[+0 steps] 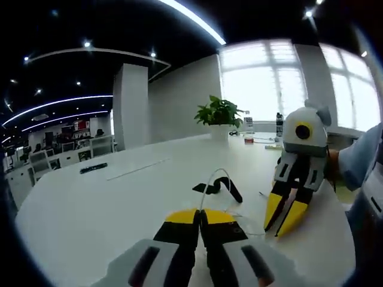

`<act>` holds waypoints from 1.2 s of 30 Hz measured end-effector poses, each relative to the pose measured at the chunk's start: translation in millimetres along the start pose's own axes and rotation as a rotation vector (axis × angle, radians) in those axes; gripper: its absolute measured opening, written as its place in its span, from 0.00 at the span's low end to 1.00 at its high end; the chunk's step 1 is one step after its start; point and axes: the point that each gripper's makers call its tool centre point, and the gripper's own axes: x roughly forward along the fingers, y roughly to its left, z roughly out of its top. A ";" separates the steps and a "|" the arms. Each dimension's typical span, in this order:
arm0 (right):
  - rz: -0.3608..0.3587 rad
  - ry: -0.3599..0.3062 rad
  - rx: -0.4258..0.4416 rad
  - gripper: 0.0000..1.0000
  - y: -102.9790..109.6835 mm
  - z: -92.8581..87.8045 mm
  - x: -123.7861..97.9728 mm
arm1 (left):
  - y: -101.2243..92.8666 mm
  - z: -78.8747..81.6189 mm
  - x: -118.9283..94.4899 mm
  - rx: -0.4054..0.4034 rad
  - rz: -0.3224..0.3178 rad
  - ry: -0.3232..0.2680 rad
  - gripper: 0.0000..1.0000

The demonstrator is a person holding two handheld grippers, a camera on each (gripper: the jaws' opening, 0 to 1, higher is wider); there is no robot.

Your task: Peel open the Velcro strap on the desktop, arrange the wired earphones neatly onto it, and close the Velcro strap to secure them.

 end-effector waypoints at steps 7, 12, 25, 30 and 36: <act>-0.007 0.055 0.008 0.09 -1.1 -5.7 6.0 | -0.7 1.2 -0.7 0.003 -0.002 -0.004 0.07; -0.002 0.062 0.008 0.05 -1.3 -4.3 6.4 | -0.1 1.8 -1.8 0.001 -0.002 -0.007 0.07; -0.004 -0.074 -0.059 0.04 14.5 29.9 -34.6 | 1.3 1.3 -2.7 0.006 0.001 -0.002 0.07; 0.043 -0.131 -0.108 0.04 31.8 50.7 -45.0 | 0.5 1.7 -2.9 0.009 -0.002 -0.002 0.07; 0.110 -0.163 -0.103 0.04 39.7 67.4 -46.9 | -3.1 -0.3 -1.8 0.015 -0.015 0.007 0.07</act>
